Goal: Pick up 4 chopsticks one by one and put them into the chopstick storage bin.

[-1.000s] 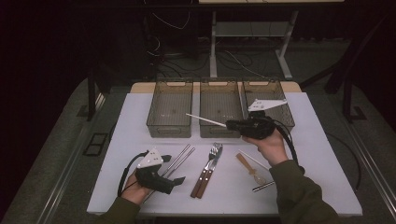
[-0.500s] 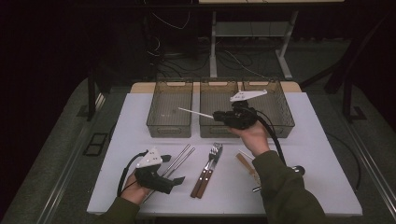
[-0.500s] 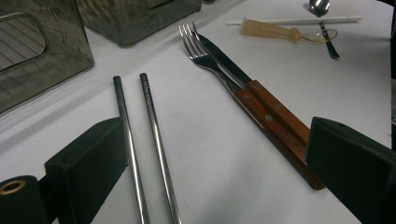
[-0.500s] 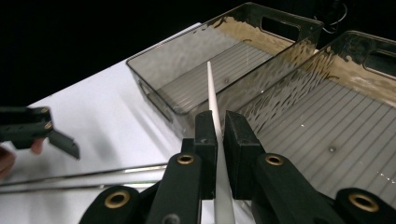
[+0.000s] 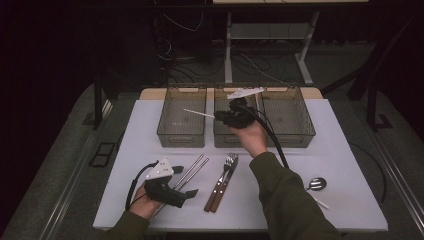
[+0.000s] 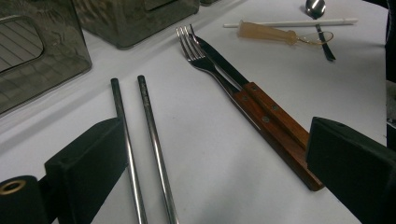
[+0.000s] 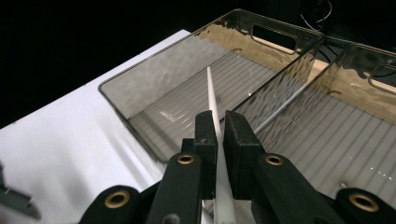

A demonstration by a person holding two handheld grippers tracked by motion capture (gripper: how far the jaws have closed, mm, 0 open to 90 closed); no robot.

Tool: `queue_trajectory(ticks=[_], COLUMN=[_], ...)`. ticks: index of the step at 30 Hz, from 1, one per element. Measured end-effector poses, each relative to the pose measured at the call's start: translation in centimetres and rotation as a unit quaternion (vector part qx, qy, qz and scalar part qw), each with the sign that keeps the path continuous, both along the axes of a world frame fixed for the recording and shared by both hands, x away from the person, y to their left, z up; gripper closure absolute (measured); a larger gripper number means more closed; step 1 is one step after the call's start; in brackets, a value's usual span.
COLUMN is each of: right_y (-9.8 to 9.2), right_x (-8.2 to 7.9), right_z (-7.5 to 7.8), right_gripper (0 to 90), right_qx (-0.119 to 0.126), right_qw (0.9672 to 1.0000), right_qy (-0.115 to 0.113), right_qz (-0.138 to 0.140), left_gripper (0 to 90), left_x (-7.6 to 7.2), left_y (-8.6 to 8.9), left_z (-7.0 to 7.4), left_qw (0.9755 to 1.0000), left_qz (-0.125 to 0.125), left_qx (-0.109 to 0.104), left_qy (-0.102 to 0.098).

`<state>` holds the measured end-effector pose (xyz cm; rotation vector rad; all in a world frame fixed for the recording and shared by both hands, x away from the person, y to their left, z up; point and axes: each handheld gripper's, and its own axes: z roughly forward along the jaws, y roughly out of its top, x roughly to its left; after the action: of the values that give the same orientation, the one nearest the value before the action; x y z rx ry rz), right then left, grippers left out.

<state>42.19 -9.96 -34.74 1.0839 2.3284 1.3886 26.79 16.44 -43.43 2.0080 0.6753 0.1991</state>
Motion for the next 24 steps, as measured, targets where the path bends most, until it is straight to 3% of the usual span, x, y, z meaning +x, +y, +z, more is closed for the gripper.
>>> queue_trajectory(ticks=[17,24], right_y=[6.4,8.1], right_x=[3.8,4.8], right_z=[-1.7,-2.3], right_gripper=[84.5,84.5], right_qx=[-0.057,-0.069], right_qw=[0.9982,0.9974], right_qy=[0.008,0.009], right_qz=[-0.015,-0.021], left_gripper=[4.4,4.5], left_x=[0.2,0.2], left_y=[0.2,0.4], left_z=[0.0,0.1], left_qw=[1.0,1.0], left_qz=[-0.004,-0.003], left_qx=[-0.004,-0.006], left_qy=[-0.002,-0.001])
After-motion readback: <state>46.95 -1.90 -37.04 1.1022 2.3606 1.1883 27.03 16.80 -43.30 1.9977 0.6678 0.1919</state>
